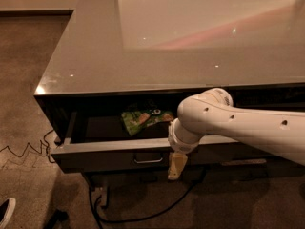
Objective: Open top drawer
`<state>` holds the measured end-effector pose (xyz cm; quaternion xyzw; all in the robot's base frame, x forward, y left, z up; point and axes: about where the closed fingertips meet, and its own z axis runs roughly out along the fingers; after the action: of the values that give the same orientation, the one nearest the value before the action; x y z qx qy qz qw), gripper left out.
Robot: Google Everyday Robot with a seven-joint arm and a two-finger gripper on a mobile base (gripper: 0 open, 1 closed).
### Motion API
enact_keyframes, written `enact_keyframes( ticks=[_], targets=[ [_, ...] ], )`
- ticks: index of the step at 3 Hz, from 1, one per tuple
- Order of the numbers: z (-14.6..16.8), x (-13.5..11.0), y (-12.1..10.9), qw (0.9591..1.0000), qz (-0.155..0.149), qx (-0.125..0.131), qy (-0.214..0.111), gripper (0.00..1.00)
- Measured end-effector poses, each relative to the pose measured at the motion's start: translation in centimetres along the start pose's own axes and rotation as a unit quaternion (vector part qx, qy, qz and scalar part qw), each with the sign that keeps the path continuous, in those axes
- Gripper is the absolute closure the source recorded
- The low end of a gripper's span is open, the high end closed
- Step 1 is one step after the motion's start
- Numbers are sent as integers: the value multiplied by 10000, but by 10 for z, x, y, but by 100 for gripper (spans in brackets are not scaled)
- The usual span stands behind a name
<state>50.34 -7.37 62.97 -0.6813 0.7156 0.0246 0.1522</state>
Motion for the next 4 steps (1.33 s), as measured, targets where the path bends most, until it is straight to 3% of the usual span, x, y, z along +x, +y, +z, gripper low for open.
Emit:
enact_keyframes(
  ticks=[1, 2, 3, 4],
  targets=[
    [10, 13, 2, 9997, 131, -78, 172, 0],
    [13, 29, 7, 9990, 358, -84, 263, 16],
    [9, 34, 9, 9986, 403, -75, 347, 39],
    [0, 48, 22, 9962, 579, -2, 646, 62]
  ],
)
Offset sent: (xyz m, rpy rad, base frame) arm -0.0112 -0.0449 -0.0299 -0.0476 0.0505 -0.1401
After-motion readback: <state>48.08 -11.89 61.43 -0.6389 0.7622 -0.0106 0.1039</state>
